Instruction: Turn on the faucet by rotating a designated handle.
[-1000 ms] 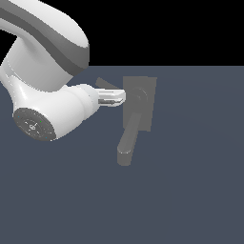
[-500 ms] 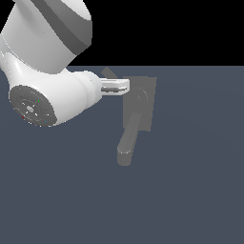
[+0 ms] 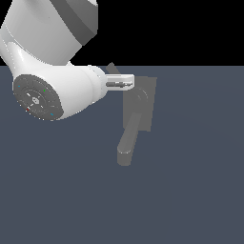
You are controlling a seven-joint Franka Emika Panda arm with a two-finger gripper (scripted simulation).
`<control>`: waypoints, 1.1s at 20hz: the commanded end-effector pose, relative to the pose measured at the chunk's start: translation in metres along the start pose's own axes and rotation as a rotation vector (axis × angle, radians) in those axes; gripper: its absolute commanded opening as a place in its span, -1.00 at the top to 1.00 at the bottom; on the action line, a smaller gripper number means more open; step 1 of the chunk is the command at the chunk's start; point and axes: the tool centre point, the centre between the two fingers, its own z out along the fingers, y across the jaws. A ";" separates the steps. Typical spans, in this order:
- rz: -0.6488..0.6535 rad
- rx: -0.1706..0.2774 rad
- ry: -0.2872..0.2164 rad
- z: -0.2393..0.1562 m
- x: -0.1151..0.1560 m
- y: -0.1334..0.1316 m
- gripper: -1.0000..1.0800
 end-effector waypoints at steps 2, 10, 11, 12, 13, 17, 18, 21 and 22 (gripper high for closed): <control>0.004 0.004 -0.015 0.002 -0.017 -0.012 1.00; 0.005 0.002 -0.021 0.002 -0.039 -0.032 1.00; 0.006 0.002 -0.022 0.002 -0.042 -0.034 1.00; 0.006 0.002 -0.022 0.002 -0.045 -0.037 1.00; 0.006 0.002 -0.022 0.002 -0.045 -0.037 1.00; 0.001 0.004 0.002 -0.001 -0.032 -0.045 1.00; 0.001 0.003 0.000 -0.001 -0.034 -0.049 1.00; 0.002 0.003 -0.004 0.000 -0.039 -0.060 1.00; 0.003 0.003 -0.006 0.000 -0.040 -0.064 1.00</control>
